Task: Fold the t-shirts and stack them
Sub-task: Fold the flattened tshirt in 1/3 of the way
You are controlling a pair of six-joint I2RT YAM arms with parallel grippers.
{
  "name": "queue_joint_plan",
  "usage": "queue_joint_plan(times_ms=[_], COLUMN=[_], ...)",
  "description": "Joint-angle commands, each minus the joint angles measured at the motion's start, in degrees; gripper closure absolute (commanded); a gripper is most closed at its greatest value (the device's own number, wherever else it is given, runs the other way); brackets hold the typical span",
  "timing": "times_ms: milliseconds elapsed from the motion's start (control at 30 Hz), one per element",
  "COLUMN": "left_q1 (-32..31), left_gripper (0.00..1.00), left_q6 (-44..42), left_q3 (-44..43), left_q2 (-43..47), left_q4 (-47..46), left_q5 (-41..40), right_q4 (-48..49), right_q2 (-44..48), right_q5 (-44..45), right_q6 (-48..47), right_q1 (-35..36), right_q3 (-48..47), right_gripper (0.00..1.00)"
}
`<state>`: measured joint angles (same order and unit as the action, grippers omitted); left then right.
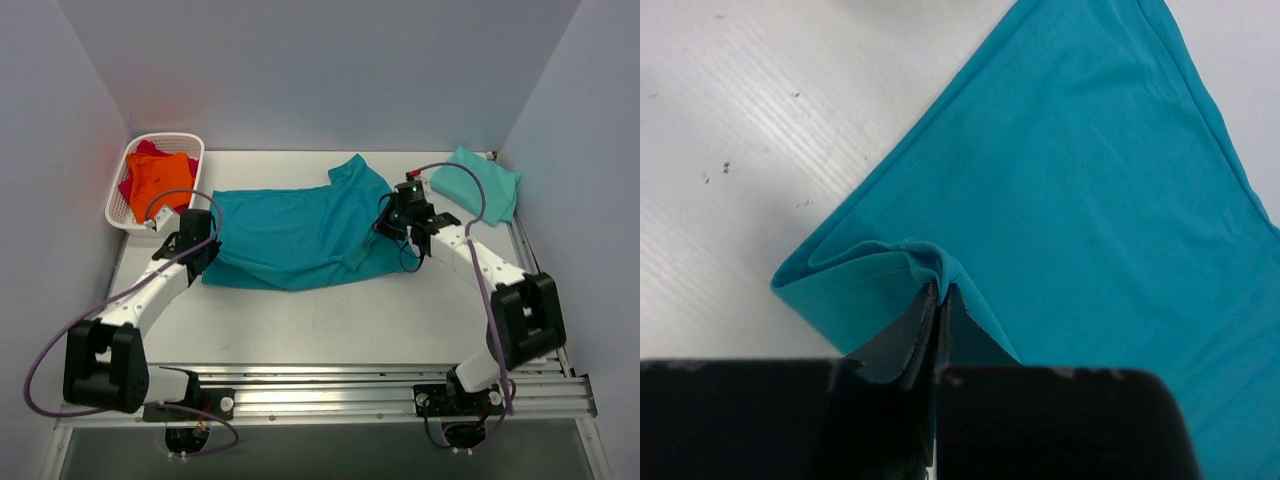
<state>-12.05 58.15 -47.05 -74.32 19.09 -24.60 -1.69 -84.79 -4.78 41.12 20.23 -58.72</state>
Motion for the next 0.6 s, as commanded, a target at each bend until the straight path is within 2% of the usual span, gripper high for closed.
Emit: queue_joint_plan(times_ms=[0, 167, 267, 567], left_q1=[3.43, 7.74, 9.15, 10.82], left_gripper=[0.98, 0.98, 0.98, 0.98], left_q6=[-2.95, -4.71, -5.59, -6.82], left_q3=[-4.98, -11.74, -15.88, -19.04], left_q2=[-6.52, -20.14, -26.11, -30.62], left_q4=[-7.04, -8.11, -8.37, -10.65], left_q5=[5.25, 7.28, 9.57, 11.24], right_q4=[1.17, -1.02, -1.29, -3.66], right_q2=[-9.49, -25.47, -30.85, -33.86], right_q5=[3.19, 4.6, 4.51, 4.6], right_q6=[0.63, 1.33, 1.5, 0.54], right_q1=[-0.89, -2.82, -3.97, -5.02], right_q3=[-6.48, -17.02, -22.13, -29.43], right_gripper=[1.0, 1.0, 1.0, 1.0])
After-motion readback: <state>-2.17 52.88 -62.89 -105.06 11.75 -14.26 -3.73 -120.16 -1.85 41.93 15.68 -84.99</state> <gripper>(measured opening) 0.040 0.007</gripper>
